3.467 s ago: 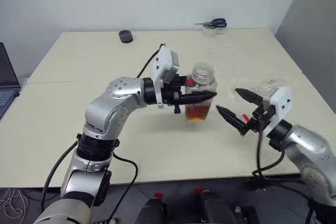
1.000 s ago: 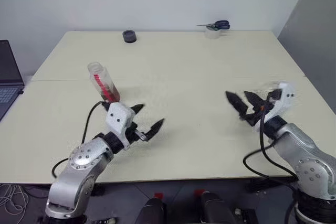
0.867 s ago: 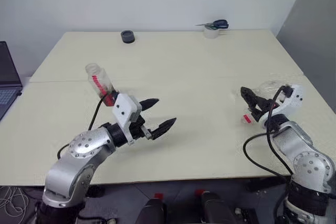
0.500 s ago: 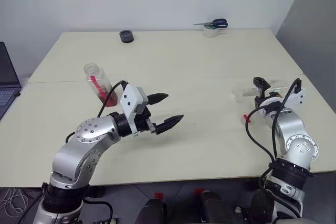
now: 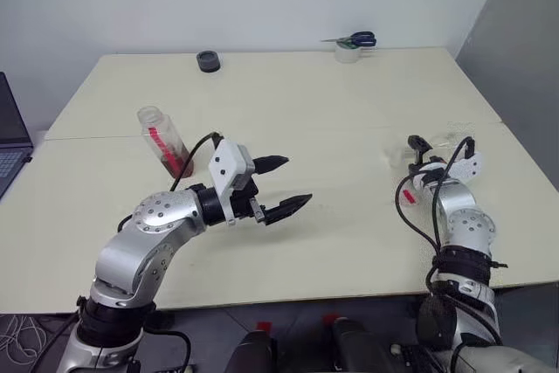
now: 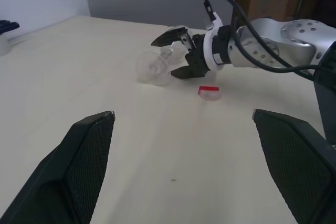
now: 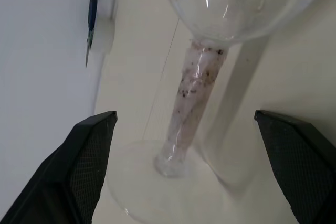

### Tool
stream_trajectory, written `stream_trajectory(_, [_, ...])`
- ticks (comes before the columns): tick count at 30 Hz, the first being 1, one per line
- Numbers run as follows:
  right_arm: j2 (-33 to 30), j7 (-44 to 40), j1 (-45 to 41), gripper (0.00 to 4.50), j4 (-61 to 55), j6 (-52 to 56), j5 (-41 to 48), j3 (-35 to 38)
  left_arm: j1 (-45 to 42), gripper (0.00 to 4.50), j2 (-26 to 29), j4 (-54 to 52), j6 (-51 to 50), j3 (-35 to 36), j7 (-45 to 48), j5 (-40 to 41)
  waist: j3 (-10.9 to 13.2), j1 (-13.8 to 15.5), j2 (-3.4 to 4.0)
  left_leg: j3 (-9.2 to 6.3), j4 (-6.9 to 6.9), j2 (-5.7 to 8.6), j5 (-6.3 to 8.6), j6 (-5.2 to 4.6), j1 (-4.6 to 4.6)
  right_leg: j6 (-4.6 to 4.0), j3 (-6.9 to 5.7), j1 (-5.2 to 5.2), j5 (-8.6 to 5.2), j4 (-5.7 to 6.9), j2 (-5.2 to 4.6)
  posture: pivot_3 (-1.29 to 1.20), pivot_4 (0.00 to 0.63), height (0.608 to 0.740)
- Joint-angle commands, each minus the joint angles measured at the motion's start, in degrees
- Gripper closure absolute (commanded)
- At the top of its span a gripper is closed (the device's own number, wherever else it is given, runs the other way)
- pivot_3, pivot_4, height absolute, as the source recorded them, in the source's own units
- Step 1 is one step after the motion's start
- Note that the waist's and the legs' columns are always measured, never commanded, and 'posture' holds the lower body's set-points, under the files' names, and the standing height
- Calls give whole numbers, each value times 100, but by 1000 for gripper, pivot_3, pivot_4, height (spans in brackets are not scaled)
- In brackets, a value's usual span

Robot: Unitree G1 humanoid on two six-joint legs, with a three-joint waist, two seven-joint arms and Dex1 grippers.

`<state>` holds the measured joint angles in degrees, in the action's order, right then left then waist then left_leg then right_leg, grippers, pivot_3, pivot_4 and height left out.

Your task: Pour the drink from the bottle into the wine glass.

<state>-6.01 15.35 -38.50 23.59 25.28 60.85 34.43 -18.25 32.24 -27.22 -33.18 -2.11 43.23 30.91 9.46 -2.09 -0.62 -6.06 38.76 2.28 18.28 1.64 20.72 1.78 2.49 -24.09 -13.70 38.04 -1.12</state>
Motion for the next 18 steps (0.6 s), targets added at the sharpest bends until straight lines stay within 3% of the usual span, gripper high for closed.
stream_trajectory(1, [-139,-359,-449,0,956,-409,-272,124,-57,9,-12,-80,95,-26,41,-1,0,-14,0,2,0,0,0,0,0,0,1,0,0,0,0,0,150,740])
stream_trajectory(7, [-441,-738,-1080,0,2252,-885,-717,206,-119,9,17,-80,65,-26,70,20,0,-48,0,3,-1,-1,0,0,1,-1,1,0,1,0,0,0,150,740])
stream_trajectory(8, [-460,-783,-1103,183,2308,-966,-752,241,-107,1,22,-89,68,-19,59,11,-1,-50,-1,2,0,0,0,0,2,-1,1,1,1,0,-1,0,150,740])
stream_trajectory(11, [-473,-867,-1102,927,2333,-1067,-844,272,-63,0,35,-112,74,-5,40,-1,0,-50,-1,-2,0,0,0,0,4,-1,-1,1,1,-2,-2,0,150,740])
stream_trajectory(15, [-377,-794,-1002,2439,2133,-999,-978,231,-4,0,38,-203,36,-6,18,35,0,-51,0,-5,-1,0,0,1,6,-1,1,-2,1,-2,-4,0,150,740])
stream_trajectory(17, [-371,-892,-954,3177,1985,-975,-1260,-23,13,0,45,-225,27,-1,22,48,0,-53,0,-7,-2,-1,0,1,7,-1,2,-3,1,-2,-5,0,150,740])
stream_trajectory(18, [-432,-970,-919,3535,1872,-890,-1741,-500,32,0,57,-238,20,7,31,58,0,-53,0,-11,-2,-1,0,1,6,-1,3,-3,1,-2,-5,0,150,740])
